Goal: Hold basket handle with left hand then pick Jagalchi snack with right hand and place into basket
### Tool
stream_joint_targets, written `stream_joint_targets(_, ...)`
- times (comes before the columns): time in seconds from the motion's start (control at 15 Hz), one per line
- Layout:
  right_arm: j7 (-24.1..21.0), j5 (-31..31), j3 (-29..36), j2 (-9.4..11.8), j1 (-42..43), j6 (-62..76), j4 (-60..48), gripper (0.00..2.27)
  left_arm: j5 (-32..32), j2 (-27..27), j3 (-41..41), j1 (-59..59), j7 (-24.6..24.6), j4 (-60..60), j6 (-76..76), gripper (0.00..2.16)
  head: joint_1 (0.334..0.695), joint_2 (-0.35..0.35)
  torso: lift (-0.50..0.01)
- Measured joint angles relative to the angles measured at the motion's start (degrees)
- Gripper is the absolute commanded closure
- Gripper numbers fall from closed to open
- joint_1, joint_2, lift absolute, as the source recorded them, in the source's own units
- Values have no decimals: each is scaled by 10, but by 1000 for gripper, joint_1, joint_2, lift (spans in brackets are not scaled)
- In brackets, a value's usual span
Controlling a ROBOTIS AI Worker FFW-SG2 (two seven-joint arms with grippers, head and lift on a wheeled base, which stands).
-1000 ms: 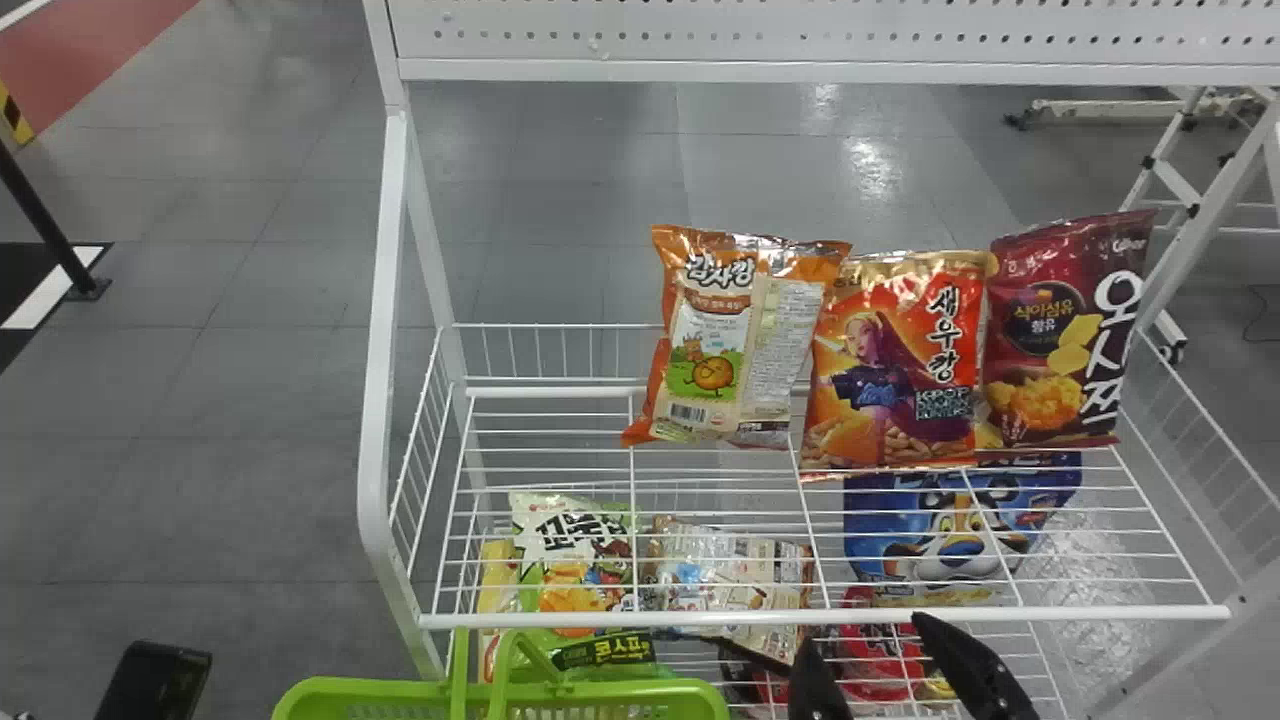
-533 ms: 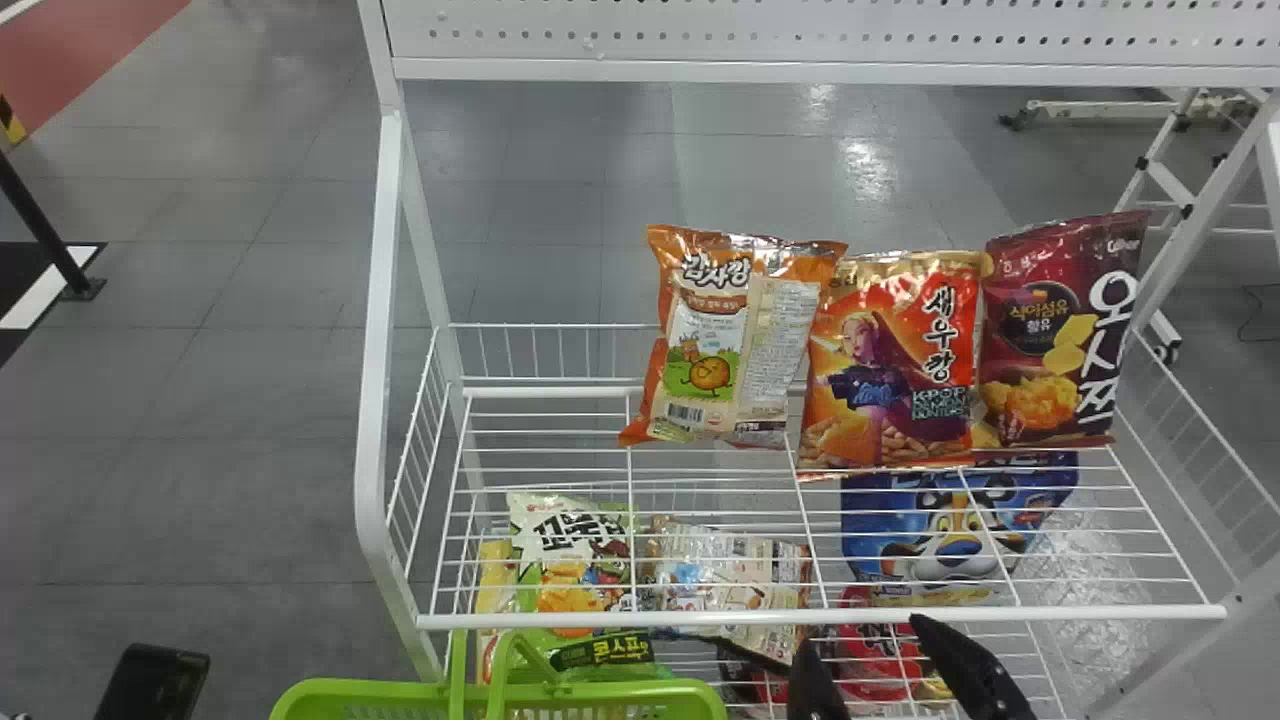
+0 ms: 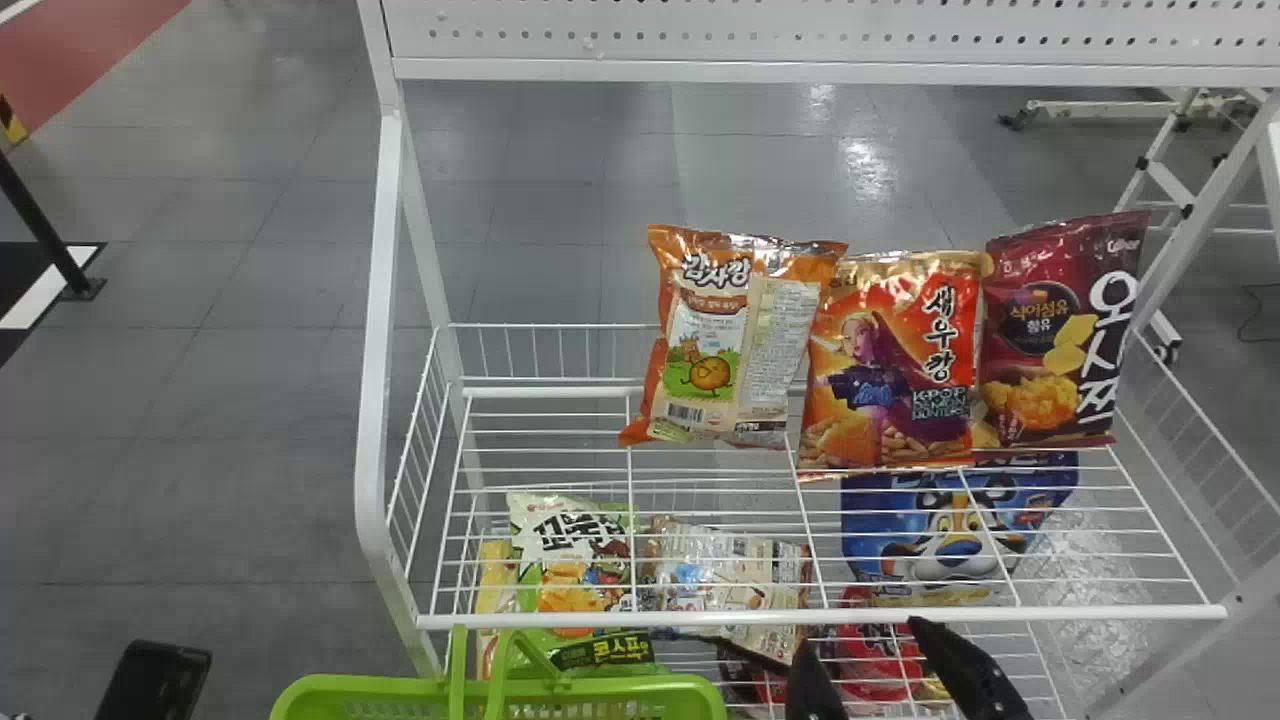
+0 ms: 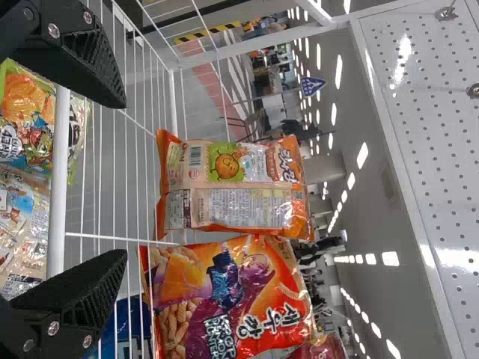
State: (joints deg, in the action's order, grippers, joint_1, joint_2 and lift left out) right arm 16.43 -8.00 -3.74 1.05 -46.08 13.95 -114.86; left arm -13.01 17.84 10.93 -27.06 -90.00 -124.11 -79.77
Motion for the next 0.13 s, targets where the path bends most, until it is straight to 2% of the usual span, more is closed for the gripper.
stream_joint_targets(0.13,0,-1,0,0,1,-2,1,113,0,0,0,2,0,0,0,2148,695,-24,-9)
